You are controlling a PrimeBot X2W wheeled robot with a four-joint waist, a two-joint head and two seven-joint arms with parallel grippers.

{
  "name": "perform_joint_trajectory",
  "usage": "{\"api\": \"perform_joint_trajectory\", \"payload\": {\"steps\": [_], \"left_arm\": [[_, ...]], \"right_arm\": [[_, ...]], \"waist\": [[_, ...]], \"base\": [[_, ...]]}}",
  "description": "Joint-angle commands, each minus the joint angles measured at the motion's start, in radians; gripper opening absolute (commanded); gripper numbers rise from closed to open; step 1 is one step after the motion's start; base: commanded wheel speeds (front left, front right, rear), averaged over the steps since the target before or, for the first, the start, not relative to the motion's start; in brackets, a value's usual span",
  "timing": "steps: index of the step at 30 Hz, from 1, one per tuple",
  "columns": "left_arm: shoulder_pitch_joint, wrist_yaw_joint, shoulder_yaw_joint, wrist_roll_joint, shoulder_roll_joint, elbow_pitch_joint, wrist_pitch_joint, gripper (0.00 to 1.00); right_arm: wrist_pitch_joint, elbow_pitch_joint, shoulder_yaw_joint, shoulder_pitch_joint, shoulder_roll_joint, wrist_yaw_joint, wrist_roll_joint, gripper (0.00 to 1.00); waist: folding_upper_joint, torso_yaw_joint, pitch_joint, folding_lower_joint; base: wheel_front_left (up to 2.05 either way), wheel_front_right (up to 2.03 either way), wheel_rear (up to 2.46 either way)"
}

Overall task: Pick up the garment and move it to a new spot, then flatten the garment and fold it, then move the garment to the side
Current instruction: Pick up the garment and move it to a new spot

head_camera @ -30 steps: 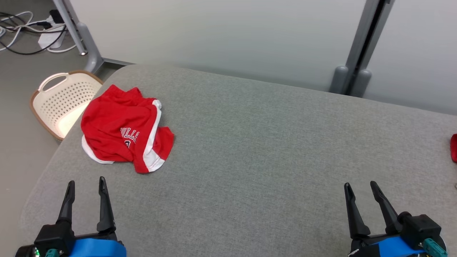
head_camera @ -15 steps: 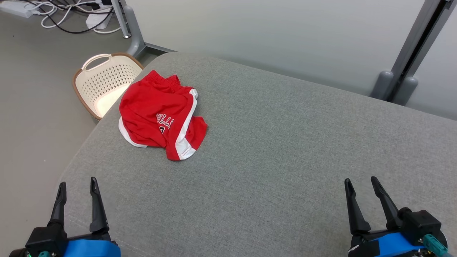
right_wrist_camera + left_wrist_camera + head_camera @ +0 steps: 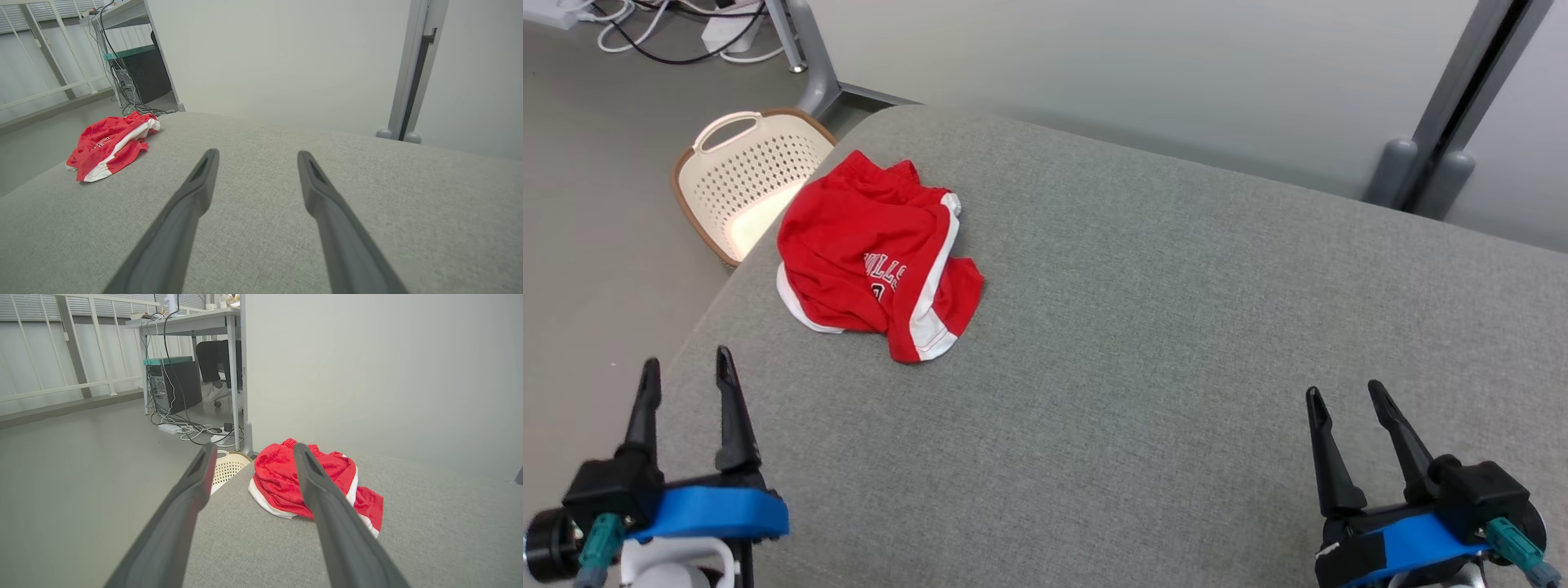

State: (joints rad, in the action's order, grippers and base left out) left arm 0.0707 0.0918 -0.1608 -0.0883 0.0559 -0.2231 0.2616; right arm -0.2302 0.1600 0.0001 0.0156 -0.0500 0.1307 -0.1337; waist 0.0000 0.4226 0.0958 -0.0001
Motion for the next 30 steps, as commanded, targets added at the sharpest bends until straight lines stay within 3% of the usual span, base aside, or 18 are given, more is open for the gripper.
{"api": "perform_joint_trajectory", "payload": {"steps": [1,10,18,23,30], "left_arm": [[0.052,0.005,-0.010,-0.006,0.013,-0.013,0.005,1.00],[0.348,0.020,-0.050,-0.011,0.101,-0.109,0.005,1.00],[0.592,0.031,-0.096,-0.026,0.224,-0.252,0.004,1.00],[0.697,0.035,-0.074,-0.032,0.285,-0.422,0.004,1.00],[0.812,0.041,-0.007,-0.063,0.328,-0.690,-0.093,1.00]], "right_arm": [[0.006,-0.015,0.000,0.020,-0.001,0.000,0.016,1.00],[0.038,-0.117,-0.007,0.092,-0.001,0.000,0.079,1.00],[0.083,-0.250,-0.011,0.153,-0.002,0.000,0.127,1.00],[0.105,-0.316,-0.032,0.153,-0.001,0.000,0.141,1.00],[0.126,-0.369,-0.045,0.146,-0.005,0.000,0.150,1.00]], "waist": [[0.0000,-0.024,0.025,0.0001],[0.0000,-0.153,0.171,0.0001],[0.0000,-0.284,0.323,0.0001],[0.0000,-0.328,0.376,0.0001],[0.0000,-0.340,0.428,0.0001]], "base": [[0.00,0.00,0.00],[0.00,0.00,0.00],[0.00,0.00,0.00],[0.00,0.00,0.00],[0.00,0.00,0.00]]}}
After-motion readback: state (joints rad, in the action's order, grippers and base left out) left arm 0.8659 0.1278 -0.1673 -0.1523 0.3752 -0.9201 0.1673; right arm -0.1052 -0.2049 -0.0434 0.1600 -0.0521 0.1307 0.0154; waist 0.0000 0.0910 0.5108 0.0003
